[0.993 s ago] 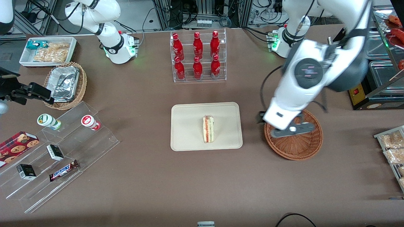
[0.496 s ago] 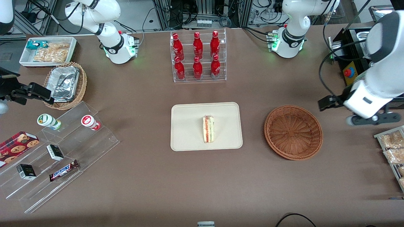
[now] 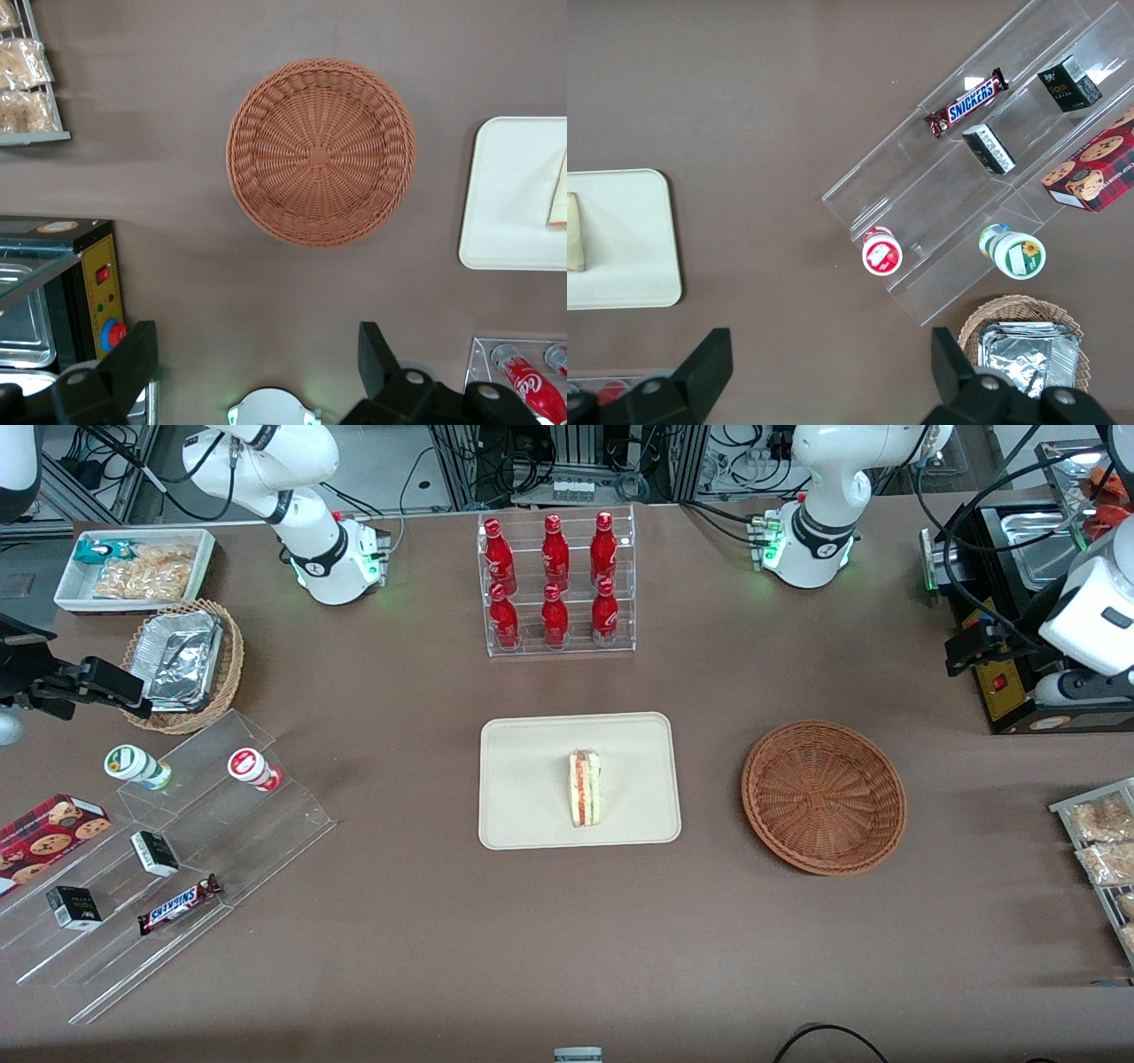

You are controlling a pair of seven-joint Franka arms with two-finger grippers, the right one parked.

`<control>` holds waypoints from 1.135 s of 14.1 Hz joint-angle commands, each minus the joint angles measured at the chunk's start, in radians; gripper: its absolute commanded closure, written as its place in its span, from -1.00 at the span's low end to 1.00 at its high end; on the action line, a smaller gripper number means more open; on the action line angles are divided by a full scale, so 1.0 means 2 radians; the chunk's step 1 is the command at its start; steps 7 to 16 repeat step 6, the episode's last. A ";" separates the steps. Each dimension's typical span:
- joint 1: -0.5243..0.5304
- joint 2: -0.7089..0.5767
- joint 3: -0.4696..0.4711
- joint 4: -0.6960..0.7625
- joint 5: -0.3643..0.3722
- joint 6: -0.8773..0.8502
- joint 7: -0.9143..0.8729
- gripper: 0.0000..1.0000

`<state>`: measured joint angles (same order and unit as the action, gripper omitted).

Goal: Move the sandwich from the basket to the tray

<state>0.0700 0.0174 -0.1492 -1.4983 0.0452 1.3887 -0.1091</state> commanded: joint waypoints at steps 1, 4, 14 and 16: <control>0.000 -0.009 -0.002 0.001 0.000 -0.011 0.005 -1.00; -0.001 -0.009 -0.002 -0.001 0.000 -0.011 0.005 -1.00; -0.002 -0.009 -0.002 -0.002 0.000 -0.011 0.007 -1.00; -0.002 -0.009 -0.002 -0.002 0.000 -0.011 0.007 -1.00</control>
